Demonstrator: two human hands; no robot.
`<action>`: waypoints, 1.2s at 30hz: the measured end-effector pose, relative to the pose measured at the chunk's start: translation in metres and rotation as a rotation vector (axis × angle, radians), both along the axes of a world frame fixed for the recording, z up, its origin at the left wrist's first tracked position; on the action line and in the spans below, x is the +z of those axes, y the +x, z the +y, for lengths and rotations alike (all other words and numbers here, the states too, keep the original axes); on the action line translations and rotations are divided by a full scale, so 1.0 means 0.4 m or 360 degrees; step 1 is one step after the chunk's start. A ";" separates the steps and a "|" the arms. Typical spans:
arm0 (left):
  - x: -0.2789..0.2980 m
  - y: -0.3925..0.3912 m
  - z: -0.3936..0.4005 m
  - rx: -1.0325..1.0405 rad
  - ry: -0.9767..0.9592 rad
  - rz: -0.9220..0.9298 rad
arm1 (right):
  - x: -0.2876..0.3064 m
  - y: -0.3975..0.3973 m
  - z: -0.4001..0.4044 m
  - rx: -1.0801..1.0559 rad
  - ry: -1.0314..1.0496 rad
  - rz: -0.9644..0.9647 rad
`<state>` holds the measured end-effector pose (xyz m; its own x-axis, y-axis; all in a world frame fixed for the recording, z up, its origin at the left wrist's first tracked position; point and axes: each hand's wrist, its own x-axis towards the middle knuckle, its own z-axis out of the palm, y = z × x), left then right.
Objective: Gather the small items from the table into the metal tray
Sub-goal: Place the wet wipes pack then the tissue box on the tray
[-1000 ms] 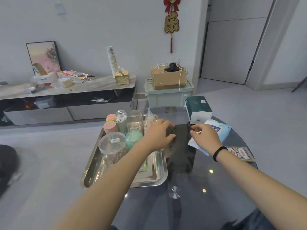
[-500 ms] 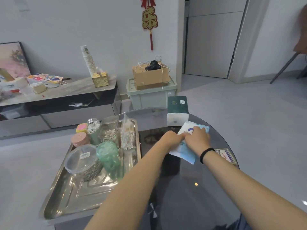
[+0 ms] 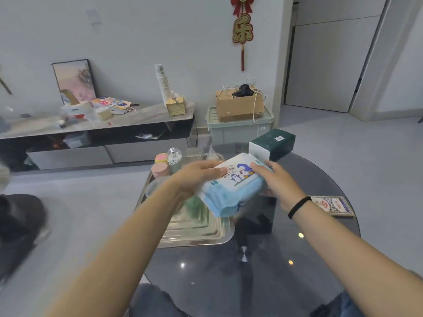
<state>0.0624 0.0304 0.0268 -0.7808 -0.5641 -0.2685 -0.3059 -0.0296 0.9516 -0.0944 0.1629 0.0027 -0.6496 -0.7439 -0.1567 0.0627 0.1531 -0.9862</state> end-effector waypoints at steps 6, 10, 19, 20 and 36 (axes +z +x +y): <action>0.003 0.226 -0.034 0.0163 0.0115 -0.0241 | -0.040 0.164 -0.053 0.0408 0.0167 -0.0373; -0.010 0.300 -0.043 0.0319 -0.0275 -0.0477 | -0.067 0.245 -0.075 0.0409 0.0160 -0.0471; -0.085 0.315 -0.101 0.0326 -0.0875 -0.0596 | -0.101 0.317 -0.095 0.0462 0.0447 0.0232; -0.101 0.312 -0.103 0.0312 -0.0914 -0.0628 | -0.097 0.317 -0.095 0.0494 0.0537 0.0404; -0.125 0.250 -0.073 0.0480 -0.1248 -0.0459 | -0.083 0.259 -0.128 0.0697 0.0751 0.1298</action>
